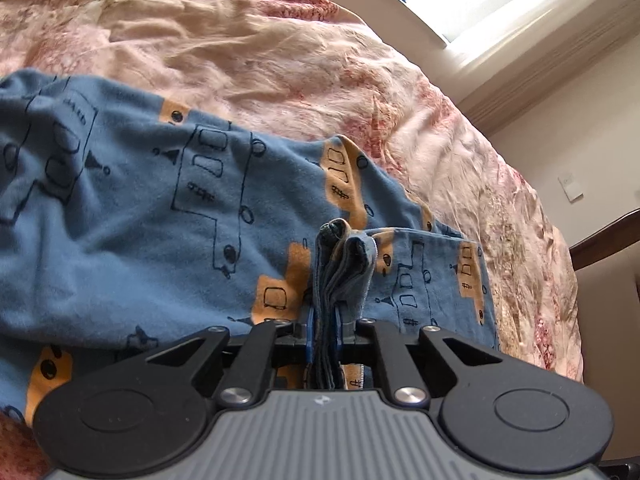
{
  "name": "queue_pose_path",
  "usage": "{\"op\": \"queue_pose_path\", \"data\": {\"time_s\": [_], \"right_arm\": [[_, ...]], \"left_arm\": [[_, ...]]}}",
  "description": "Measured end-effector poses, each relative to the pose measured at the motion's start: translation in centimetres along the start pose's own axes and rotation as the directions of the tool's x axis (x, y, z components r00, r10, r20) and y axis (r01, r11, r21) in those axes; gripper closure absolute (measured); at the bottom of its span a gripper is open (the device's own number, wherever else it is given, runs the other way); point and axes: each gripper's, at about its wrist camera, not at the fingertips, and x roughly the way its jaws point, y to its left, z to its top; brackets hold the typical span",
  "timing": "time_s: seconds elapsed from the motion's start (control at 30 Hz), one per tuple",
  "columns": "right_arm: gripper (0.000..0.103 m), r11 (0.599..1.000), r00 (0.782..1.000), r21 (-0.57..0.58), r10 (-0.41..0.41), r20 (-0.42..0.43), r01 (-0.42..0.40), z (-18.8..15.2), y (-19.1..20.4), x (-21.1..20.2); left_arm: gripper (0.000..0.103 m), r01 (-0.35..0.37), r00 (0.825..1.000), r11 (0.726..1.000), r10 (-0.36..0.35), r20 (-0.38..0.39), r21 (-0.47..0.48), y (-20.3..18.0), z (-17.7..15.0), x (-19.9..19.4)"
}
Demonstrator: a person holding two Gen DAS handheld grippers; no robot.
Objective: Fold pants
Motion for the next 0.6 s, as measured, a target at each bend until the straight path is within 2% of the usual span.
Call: {"op": "queue_pose_path", "data": {"time_s": [0.07, 0.1, 0.13, 0.17, 0.2, 0.23, 0.27, 0.3, 0.37, 0.43, 0.5, 0.6], "right_arm": [[0.084, 1.000, 1.000, 0.015, 0.003, 0.013, -0.003, -0.2, -0.1, -0.2], [0.079, 1.000, 1.000, 0.021, 0.004, 0.026, -0.004, -0.3, -0.3, -0.5], [0.067, 0.999, 0.999, 0.033, -0.003, 0.045, 0.002, -0.5, -0.7, -1.0], [0.059, 0.998, 0.997, 0.055, -0.024, 0.077, 0.020, -0.7, -1.1, -1.9], [0.042, 0.996, 0.993, 0.074, -0.048, 0.104, 0.041, -1.2, -1.7, -2.9], [0.025, 0.993, 0.987, 0.093, -0.090, 0.136, 0.077, -1.6, -2.2, -3.9], [0.017, 0.984, 0.973, 0.115, -0.157, 0.171, 0.138, -2.2, -2.7, -5.2], [0.003, 0.969, 0.952, 0.133, -0.233, 0.197, 0.209, -2.8, -3.2, -6.4], [0.001, 0.928, 0.908, 0.140, -0.369, 0.200, 0.346, -3.7, -4.5, -7.7], [0.001, 0.884, 0.875, 0.126, -0.464, 0.140, 0.450, -4.4, -6.3, -7.3], [0.001, 0.865, 0.860, 0.110, -0.499, 0.103, 0.489, -5.2, -8.3, -6.2], [0.001, 0.864, 0.861, 0.122, -0.500, 0.099, 0.488, -6.1, -11.1, -4.2]], "left_arm": [[0.087, -0.009, 1.000, 1.000, 0.009, 0.005, -0.001, -0.1, 0.0, -0.1], [0.083, -0.011, 1.000, 1.000, 0.011, 0.008, -0.001, -0.3, 0.0, -0.3], [0.079, -0.017, 1.000, 1.000, 0.017, 0.011, 0.000, -0.6, 0.1, -0.6], [0.063, -0.023, 1.000, 1.000, 0.023, 0.017, 0.006, -0.9, 0.1, -1.0], [0.040, -0.026, 0.999, 1.000, 0.026, 0.030, 0.014, -1.2, 0.2, -1.4], [0.032, -0.030, 0.998, 0.999, 0.028, 0.055, 0.023, -1.5, 0.3, -1.9], [0.025, -0.042, 0.995, 0.998, 0.039, 0.091, 0.036, -2.0, 0.2, -2.3], [0.019, -0.070, 0.990, 0.995, 0.061, 0.131, 0.064, -2.7, 0.2, -2.6], [0.007, -0.139, 0.973, 0.982, 0.112, 0.204, 0.124, -4.5, -0.2, -2.4], [0.006, -0.231, 0.942, 0.959, 0.177, 0.284, 0.168, -6.2, -0.7, -1.4], [0.006, -0.313, 0.910, 0.934, 0.244, 0.334, 0.170, -7.3, -1.0, 0.0], [0.006, -0.372, 0.886, 0.914, 0.298, 0.354, 0.161, -7.4, -1.3, 2.2]]}}
